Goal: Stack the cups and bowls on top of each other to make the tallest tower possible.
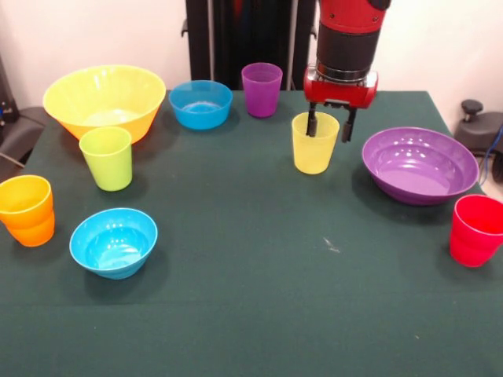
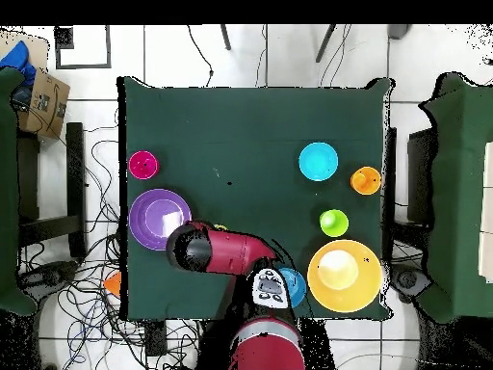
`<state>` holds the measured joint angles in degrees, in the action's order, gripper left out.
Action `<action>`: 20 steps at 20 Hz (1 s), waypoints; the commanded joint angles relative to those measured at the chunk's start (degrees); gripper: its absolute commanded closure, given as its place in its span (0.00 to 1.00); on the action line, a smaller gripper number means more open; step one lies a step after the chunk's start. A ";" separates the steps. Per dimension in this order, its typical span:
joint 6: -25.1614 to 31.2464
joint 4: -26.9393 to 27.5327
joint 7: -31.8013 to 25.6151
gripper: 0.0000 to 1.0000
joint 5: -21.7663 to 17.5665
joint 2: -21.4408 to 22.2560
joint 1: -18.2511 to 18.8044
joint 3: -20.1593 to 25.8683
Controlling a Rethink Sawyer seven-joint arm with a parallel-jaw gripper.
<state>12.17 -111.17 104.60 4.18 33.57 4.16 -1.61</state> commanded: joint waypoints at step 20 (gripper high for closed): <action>-9.02 -3.19 8.98 0.00 -1.30 -6.99 0.25 5.82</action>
<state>6.88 -112.82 104.60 4.19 30.66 4.97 -1.03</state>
